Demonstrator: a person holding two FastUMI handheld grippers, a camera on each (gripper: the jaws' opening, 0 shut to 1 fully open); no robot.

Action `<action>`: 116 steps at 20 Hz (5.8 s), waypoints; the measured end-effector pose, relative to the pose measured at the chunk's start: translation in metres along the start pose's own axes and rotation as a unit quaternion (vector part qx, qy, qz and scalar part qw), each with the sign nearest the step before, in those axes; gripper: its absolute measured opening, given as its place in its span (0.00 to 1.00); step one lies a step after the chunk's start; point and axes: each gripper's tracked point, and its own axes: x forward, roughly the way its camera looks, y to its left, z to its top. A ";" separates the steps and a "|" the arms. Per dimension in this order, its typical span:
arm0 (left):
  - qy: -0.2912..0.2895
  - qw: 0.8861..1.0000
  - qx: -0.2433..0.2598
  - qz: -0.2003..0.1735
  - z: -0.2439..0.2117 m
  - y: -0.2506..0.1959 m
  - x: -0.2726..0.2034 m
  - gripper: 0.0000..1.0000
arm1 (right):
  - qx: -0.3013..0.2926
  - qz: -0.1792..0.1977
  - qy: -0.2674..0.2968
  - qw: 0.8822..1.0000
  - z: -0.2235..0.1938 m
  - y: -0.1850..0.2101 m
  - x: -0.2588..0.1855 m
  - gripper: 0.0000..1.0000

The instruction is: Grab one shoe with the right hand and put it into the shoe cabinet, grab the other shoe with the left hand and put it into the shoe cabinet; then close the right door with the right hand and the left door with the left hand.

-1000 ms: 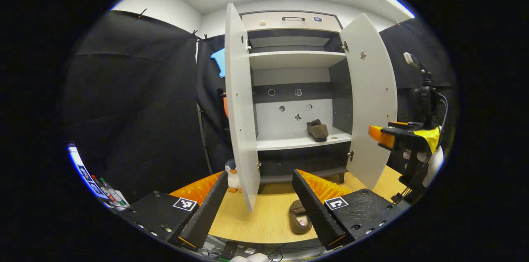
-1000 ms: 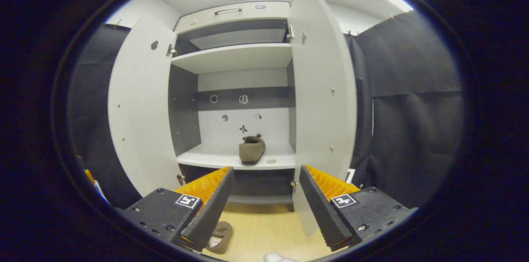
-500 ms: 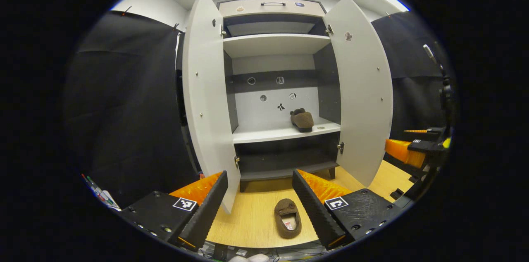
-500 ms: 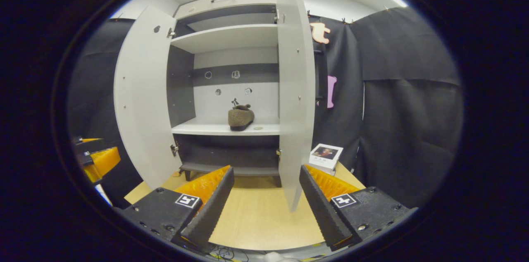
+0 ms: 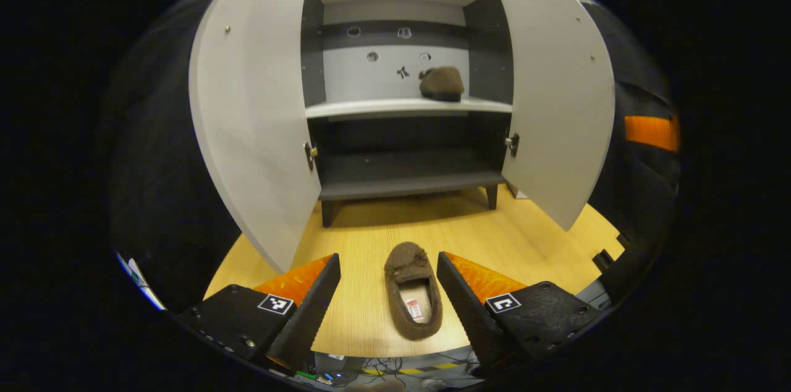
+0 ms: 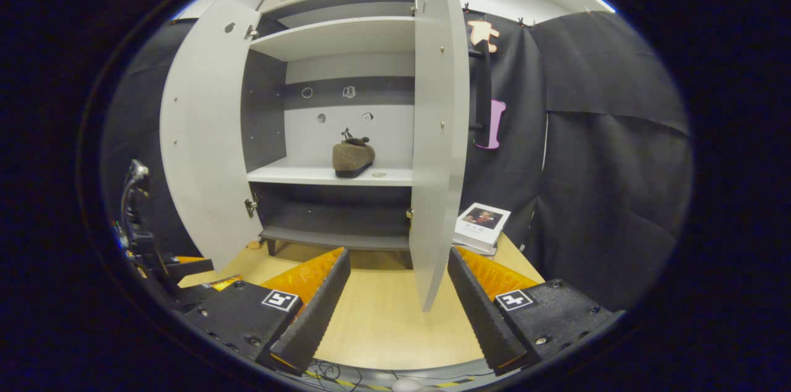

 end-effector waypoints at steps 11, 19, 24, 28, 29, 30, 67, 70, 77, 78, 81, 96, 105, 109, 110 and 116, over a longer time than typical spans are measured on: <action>0.092 0.995 0.027 0.009 -0.092 0.017 0.103 0.97 | -0.013 -0.007 0.068 0.998 -0.037 -0.015 0.017 1.00; 0.105 0.994 0.012 0.005 -0.102 0.019 0.164 0.90 | -0.017 -0.008 0.088 0.996 -0.046 -0.019 0.025 1.00; 0.112 0.994 0.002 -0.008 -0.103 0.003 0.167 0.22 | -0.020 -0.006 0.084 0.996 -0.043 -0.021 0.026 1.00; 0.118 0.993 -0.004 0.000 -0.099 0.010 0.165 0.01 | -0.019 0.001 0.070 0.997 -0.030 -0.016 0.029 1.00; 0.107 0.994 -0.002 0.003 -0.090 0.013 0.162 0.01 | -0.018 0.002 0.066 0.998 -0.028 -0.015 0.028 1.00; 0.099 0.995 0.003 0.009 -0.080 0.017 0.157 0.00 | -0.016 0.004 0.064 0.998 -0.026 -0.013 0.026 1.00; -0.119 0.989 0.033 0.083 0.388 0.063 0.265 0.00 | -0.011 0.019 -0.005 1.000 0.049 -0.010 0.022 1.00; -0.078 0.992 0.036 0.089 0.375 0.068 0.284 0.00 | 0.001 0.022 0.009 1.000 0.042 -0.013 0.024 1.00; 0.009 0.994 0.053 0.091 0.348 0.076 0.298 0.10 | 0.003 0.025 0.028 0.999 0.034 -0.019 0.027 1.00; 0.003 0.994 0.055 0.091 0.351 0.077 0.295 0.18 | 0.004 0.024 0.028 0.999 0.034 -0.020 0.027 1.00; -0.019 0.993 0.066 0.097 0.357 0.086 0.279 0.45 | 0.016 0.028 0.027 0.999 0.036 -0.019 0.027 1.00; -0.141 0.986 0.061 0.066 0.393 0.072 0.162 0.96 | 0.000 0.048 0.004 0.999 0.042 0.012 0.000 1.00; -0.238 0.969 0.046 0.049 0.391 0.060 0.017 0.96 | 0.006 0.052 -0.009 0.999 0.045 0.026 -0.024 1.00; -0.248 0.967 0.017 0.047 0.364 0.066 -0.039 0.96 | 0.003 0.057 -0.021 0.998 0.050 0.035 -0.039 0.99; -0.249 0.967 0.014 0.049 0.352 0.066 -0.052 0.96 | 0.004 0.058 -0.022 0.998 0.050 0.037 -0.041 1.00; -0.232 0.971 0.005 0.062 0.273 0.074 -0.111 0.96 | 0.013 0.053 -0.028 0.998 0.047 0.036 -0.058 1.00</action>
